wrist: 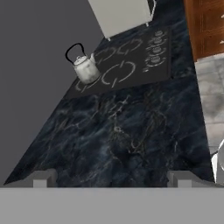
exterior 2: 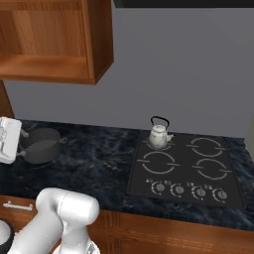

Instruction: Pick the kettle from the cabinet and place it on a stove burner. Then pick the pot from the counter and place it on another stove burner. Finally, turn both burners on.

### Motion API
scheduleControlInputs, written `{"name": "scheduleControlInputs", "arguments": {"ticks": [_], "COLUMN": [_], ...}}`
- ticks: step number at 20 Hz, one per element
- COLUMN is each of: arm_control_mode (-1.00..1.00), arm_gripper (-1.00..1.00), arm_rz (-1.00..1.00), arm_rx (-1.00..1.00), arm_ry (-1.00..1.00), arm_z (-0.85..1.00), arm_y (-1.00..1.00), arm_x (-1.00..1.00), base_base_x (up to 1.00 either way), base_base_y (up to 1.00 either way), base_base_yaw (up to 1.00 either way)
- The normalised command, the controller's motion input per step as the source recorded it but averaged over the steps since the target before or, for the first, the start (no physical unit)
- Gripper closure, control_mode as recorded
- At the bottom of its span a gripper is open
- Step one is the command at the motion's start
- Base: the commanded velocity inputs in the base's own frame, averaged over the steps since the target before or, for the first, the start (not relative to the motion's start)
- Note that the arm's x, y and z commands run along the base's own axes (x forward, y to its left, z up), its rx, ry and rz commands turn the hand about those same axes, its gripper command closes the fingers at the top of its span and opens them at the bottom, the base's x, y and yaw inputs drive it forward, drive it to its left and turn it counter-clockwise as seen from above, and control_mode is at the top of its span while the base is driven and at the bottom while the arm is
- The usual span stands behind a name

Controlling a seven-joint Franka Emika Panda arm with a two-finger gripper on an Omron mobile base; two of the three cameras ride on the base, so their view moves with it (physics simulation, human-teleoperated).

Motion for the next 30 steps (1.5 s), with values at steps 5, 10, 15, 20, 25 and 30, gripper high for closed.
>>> {"name": "scheduleControlInputs", "arguments": {"ticks": [5, 10, 15, 20, 25, 30], "arm_control_mode": [-1.0, -1.0, -1.0, -1.0, -1.0, -1.0], "arm_gripper": [-1.0, -1.0, -1.0, -1.0, -1.0, -1.0], "arm_rz": [0.0, 0.0, 0.0, 0.0, 0.0, 0.0], "arm_rx": [0.08, 0.09, 0.08, 0.06, 0.04, 0.03], "arm_ry": [0.02, 0.03, 0.03, 0.01, 0.0, 0.0], "arm_z": [-0.21, -0.23, -0.29, -0.33, -0.32, -0.27], "arm_y": [0.28, 0.24, 0.22, 0.2, 0.13, 0.11], "arm_x": [0.28, 0.35, 0.3, 0.25, 0.24, 0.3], "base_base_x": [0.0, 0.0, 0.0, 0.0, 0.0, 0.0], "base_base_y": [0.0, 0.0, 0.0, 0.0, 0.0, 0.0], "base_base_yaw": [0.0, 0.0, 0.0, 0.0, 0.0, 0.0]}}
